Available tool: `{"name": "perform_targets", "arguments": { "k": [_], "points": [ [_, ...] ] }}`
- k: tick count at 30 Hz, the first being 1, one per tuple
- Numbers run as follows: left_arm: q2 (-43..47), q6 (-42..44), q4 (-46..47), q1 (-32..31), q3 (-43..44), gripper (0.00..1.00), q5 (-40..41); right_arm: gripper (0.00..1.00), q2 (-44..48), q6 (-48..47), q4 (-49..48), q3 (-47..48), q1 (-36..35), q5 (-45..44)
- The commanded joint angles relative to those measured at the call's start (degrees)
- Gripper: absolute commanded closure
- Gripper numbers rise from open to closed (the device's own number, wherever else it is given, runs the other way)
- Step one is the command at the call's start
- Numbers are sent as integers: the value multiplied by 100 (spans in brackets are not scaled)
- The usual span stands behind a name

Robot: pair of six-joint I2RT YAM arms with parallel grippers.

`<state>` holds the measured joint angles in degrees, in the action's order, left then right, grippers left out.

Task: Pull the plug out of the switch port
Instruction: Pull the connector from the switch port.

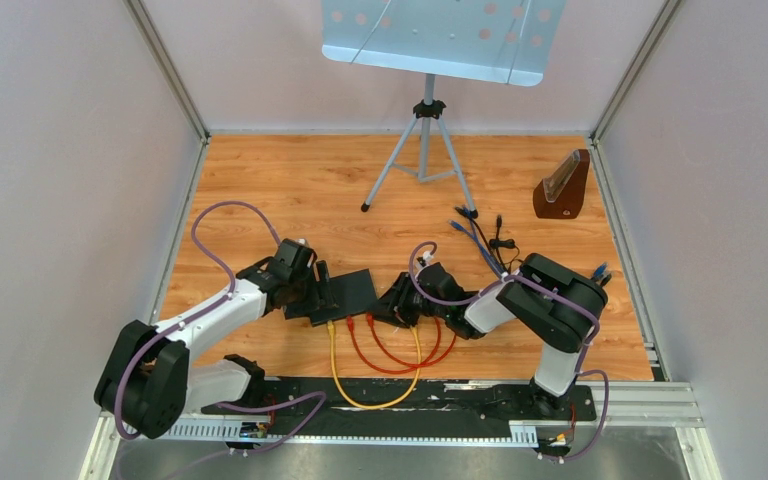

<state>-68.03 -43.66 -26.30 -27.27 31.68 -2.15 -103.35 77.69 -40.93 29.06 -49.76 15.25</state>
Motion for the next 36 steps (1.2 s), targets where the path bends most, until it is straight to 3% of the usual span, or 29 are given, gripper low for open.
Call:
{"name": "perform_targets", "arguments": {
  "k": [1, 7, 14, 27, 32, 36],
  "points": [
    [-338, 334, 305, -53, -24, 26, -189, 69, -68, -323, 599, -6, -73, -218],
    [-516, 490, 429, -59, -9, 28, -404, 70, 73, -309, 494, -157, -150, -214],
    [-565, 570, 206, -58, -21, 27, -198, 62, 35, -194, 513, -146, -187, -456],
    [-333, 597, 97, -59, -94, 27, -91, 71, -81, -94, 422, -181, -78, -419],
    [-254, 595, 52, -59, -102, 27, -54, 59, -13, -326, 518, -163, -78, -384],
    [-229, 595, 23, -59, -97, 27, -10, 67, -35, -303, 375, -262, -69, -380]
  ]
}}
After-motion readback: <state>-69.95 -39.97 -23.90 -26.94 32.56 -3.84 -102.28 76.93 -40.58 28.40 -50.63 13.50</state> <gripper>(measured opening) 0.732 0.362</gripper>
